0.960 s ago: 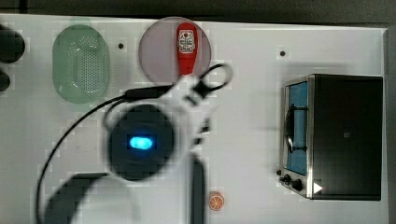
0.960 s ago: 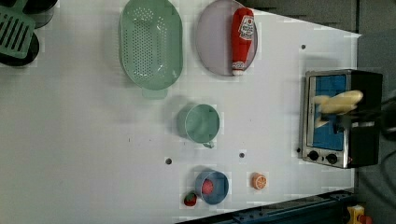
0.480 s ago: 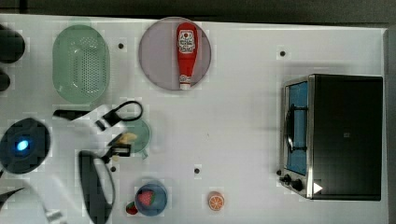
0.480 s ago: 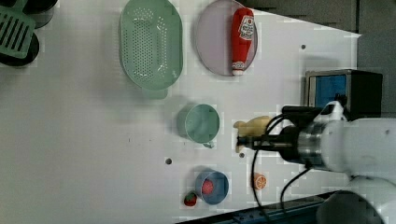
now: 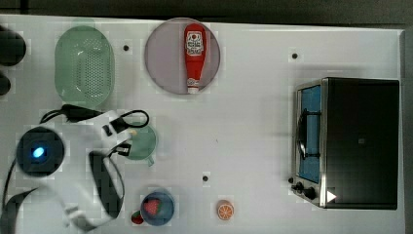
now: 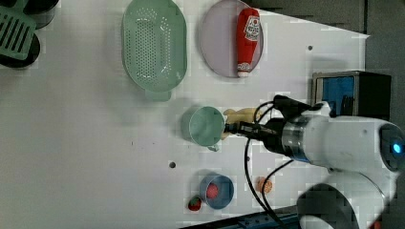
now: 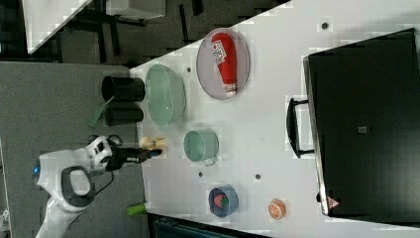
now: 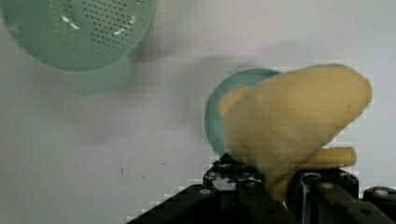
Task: Pick Banana and place it in mug.
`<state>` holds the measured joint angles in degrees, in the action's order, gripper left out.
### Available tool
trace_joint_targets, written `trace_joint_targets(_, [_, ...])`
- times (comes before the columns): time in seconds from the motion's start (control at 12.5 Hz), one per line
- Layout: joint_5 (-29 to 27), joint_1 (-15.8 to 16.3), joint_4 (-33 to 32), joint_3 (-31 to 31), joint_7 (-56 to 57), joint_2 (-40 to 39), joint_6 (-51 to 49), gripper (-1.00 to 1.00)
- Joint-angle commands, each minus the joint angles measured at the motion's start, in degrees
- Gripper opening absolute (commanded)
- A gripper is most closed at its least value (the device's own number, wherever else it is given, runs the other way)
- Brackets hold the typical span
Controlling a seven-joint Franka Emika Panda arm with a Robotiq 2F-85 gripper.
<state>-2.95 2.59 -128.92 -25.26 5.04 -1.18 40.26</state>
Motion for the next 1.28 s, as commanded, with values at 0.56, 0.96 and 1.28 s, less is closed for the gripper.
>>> trace_joint_targets(0.56, [-0.2, -1.0, -5.4, 1.1, -3.2, -6.4, 12.9, 1.0])
trace_joint_targets(0.96, [-0.3, -1.7, -3.4, 3.4, -3.2, -0.9, 11.0, 1.0])
trace_joint_targets(1.28, [-0.3, -2.9, 3.2, 11.5, -3.0, 8.9, -8.5, 1.0])
